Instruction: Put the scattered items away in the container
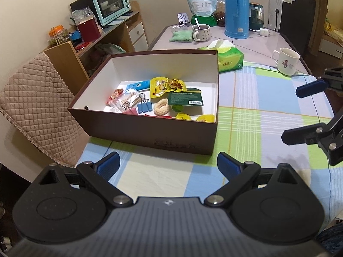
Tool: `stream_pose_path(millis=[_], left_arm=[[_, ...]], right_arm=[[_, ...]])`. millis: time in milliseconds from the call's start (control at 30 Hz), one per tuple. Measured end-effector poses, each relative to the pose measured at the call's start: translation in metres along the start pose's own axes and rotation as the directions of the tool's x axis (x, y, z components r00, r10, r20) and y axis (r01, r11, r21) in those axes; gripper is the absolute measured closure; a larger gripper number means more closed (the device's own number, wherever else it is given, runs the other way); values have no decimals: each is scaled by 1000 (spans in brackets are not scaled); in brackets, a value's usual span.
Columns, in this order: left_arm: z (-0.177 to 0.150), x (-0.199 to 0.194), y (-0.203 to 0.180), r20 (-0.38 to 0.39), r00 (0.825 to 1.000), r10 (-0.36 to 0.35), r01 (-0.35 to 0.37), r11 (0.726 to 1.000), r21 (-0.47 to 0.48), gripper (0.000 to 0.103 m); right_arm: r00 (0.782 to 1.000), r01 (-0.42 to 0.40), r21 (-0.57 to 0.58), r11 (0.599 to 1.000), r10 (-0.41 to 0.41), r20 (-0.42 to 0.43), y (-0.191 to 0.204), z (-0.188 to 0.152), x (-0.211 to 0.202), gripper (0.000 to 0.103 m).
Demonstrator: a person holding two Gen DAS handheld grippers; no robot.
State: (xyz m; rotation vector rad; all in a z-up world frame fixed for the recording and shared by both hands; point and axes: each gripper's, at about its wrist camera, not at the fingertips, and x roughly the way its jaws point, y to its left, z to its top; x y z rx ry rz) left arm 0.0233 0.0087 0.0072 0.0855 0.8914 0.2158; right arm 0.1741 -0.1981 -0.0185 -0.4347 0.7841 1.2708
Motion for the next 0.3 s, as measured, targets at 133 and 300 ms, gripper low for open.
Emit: stream_pose_path(millis=[133,300], left_arm=[[-1,2,-3,-2,1000,-8,8,1000,-7,7],[-1,4,-5,3,1000,-9,9,1000,-9,7]], right_arm=[[1000,-3,8,1000,3,-5,1,-4,-1,2],[1000,-5,15,1000,5,-3,2,-7,-1,2]])
